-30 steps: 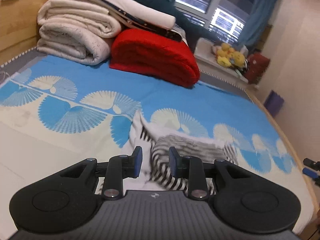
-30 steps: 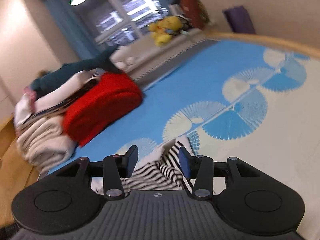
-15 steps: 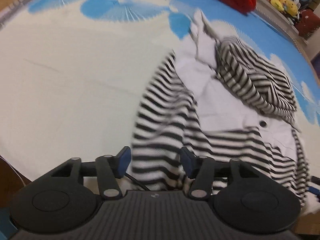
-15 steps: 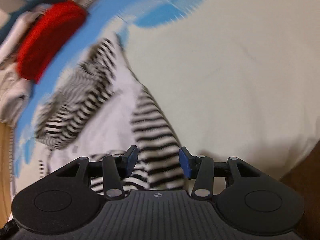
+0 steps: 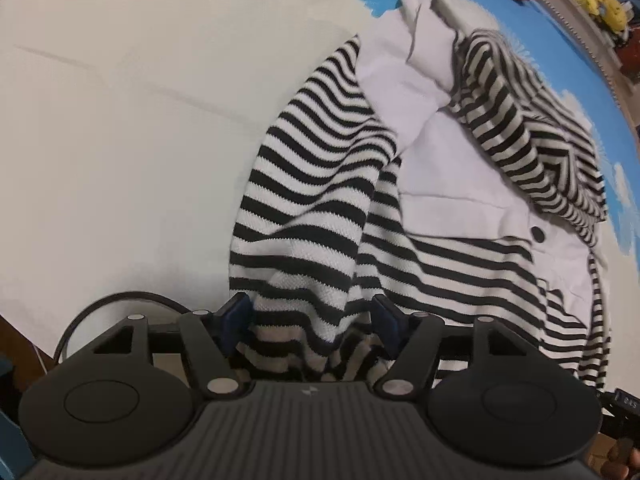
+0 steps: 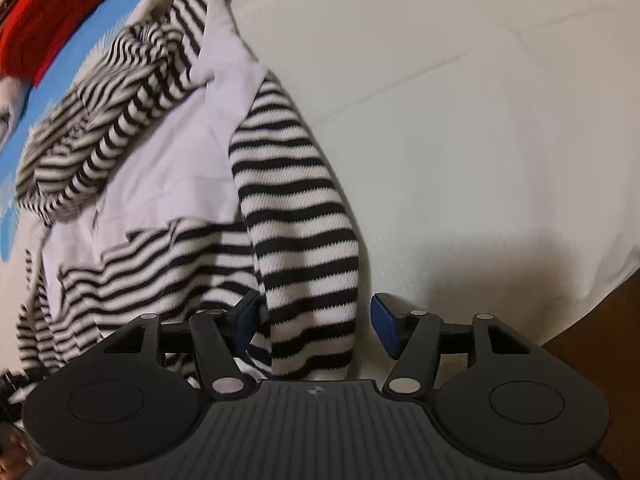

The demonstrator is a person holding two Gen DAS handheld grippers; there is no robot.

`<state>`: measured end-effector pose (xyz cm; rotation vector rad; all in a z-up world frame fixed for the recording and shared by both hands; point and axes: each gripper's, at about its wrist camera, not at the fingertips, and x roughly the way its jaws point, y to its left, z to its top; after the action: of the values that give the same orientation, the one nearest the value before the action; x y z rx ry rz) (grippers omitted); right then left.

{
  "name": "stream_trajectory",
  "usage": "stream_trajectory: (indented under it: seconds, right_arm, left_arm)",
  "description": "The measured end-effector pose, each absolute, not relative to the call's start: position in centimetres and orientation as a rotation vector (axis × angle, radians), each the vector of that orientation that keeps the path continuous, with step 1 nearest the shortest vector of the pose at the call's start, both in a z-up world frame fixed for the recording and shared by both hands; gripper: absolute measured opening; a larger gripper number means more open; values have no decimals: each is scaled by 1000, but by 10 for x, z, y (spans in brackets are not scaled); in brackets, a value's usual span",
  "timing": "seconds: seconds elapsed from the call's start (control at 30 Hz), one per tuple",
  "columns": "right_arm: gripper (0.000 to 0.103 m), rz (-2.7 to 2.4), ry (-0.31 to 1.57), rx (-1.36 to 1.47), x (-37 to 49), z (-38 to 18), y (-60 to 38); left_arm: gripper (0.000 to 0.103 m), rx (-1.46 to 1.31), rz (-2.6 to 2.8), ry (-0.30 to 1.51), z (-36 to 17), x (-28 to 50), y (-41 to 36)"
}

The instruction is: Fold small clothes

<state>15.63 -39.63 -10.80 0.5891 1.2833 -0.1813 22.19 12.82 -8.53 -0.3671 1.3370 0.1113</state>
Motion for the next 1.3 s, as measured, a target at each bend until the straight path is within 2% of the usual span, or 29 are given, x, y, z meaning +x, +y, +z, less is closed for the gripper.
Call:
stream_trajectory:
  seconds: [0.2, 0.23, 0.27, 0.3, 0.33, 0.37, 0.4, 0.47, 0.77, 1.13, 1.3]
  right_arm:
    - [59, -183, 1282, 531, 153, -111, -390]
    - [51, -183, 1280, 526, 152, -111, -390]
    - [37, -180, 1276, 518, 151, -111, -389]
    - [29, -166, 1269, 519, 151, -111, -388]
    - [16, -146, 1257, 530, 150, -110, -388]
    - [10, -129, 1245, 538, 150, -109, -387]
    - [9, -121, 1235, 534, 150, -107, -387]
    - [8, -121, 1202, 532, 148, -102, -389]
    - [6, -155, 926, 677, 111, -60, -454]
    - [6, -103, 1010, 631, 43, -53, -494]
    - [6, -84, 1031, 615, 12, -43, -490]
  left_arm:
    - [71, -270, 151, 1354, -89, 218, 125]
    - [71, -283, 158, 1355, -89, 215, 129]
    - [68, -294, 160, 1352, -89, 213, 132]
    - [64, -300, 157, 1351, -88, 210, 134]
    - [60, -297, 149, 1350, -87, 207, 135]
    - [50, -292, 133, 1350, -86, 205, 134]
    - [34, -296, 109, 1345, -85, 202, 132]
    - [12, -337, 31, 1323, -79, 198, 130]
    - [9, -404, -215, 1131, -26, 159, 117]
    - [9, -348, -351, 1247, -21, 96, 103]
    - [9, -391, -389, 1215, 2, 87, 112]
